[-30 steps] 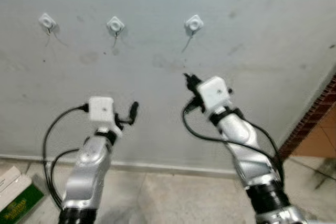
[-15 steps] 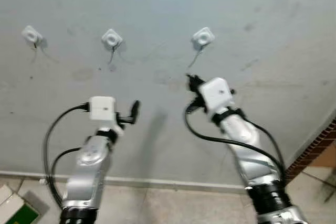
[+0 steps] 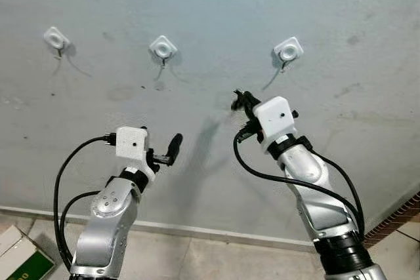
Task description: Hang keys on a hook
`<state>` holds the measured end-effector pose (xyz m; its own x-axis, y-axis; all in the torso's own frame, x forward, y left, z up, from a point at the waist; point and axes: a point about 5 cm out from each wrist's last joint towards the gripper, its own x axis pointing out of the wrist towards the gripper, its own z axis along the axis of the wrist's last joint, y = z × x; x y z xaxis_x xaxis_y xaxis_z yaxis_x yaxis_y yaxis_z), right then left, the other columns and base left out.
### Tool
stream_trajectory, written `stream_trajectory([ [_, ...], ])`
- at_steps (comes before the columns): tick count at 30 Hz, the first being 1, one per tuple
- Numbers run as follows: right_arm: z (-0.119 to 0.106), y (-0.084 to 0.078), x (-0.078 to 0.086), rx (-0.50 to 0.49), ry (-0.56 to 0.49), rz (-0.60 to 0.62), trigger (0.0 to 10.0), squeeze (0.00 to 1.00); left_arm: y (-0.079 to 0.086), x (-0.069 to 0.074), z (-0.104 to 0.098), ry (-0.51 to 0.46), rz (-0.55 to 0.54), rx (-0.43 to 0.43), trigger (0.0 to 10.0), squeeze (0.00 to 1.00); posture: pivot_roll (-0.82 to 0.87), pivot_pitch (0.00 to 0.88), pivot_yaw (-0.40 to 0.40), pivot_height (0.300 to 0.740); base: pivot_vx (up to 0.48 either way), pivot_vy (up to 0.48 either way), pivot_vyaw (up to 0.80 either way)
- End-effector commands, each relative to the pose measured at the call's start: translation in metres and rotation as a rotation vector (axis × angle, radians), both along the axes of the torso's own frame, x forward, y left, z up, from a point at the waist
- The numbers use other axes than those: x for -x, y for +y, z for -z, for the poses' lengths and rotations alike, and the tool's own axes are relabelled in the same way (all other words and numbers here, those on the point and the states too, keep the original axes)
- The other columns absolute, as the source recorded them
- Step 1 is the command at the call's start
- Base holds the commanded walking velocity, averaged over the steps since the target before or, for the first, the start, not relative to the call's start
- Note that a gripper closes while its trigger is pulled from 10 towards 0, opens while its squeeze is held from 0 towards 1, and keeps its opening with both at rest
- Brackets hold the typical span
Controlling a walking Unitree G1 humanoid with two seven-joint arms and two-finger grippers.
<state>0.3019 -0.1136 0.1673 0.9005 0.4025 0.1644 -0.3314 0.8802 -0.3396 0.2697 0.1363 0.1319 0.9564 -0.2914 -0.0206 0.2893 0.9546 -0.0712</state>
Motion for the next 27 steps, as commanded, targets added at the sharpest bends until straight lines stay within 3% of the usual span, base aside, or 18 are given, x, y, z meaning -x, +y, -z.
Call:
stream_trajectory([
  [1,-0.002,-0.007,0.008,-0.012,0.002,0.023,10.0,0.00,0.000,0.006,-0.004,-0.007,0.018,-0.015,10.0,0.00,0.04,0.000,0.034,0.740,0.000,0.000,0.00],
  [5,0.006,-0.016,0.024,-0.025,0.050,0.044,10.0,0.00,0.005,0.019,0.000,0.012,0.022,-0.030,10.0,0.00,0.03,0.000,0.034,0.740,0.000,0.000,0.00],
  [8,0.006,-0.019,0.026,-0.028,0.060,0.051,10.0,0.00,0.007,0.022,0.002,0.024,0.022,-0.034,10.0,0.00,0.03,0.000,0.033,0.740,0.000,0.000,0.00],
  [17,-0.017,-0.015,0.016,-0.059,0.075,-0.046,10.0,0.00,-0.001,0.047,-0.005,0.042,0.213,-0.026,10.0,0.00,0.05,0.014,0.031,0.740,0.000,0.000,0.00],
  [20,-0.026,-0.012,0.007,-0.129,0.115,-0.115,10.0,0.00,0.003,0.051,-0.004,0.060,0.199,-0.020,10.0,0.00,0.06,0.015,0.029,0.740,0.000,0.000,0.00],
  [27,-0.035,-0.012,0.000,-0.174,0.150,-0.194,10.0,0.00,0.002,0.052,-0.003,0.073,0.204,-0.025,10.0,0.00,0.06,0.017,0.023,0.740,0.000,0.000,0.00],
])
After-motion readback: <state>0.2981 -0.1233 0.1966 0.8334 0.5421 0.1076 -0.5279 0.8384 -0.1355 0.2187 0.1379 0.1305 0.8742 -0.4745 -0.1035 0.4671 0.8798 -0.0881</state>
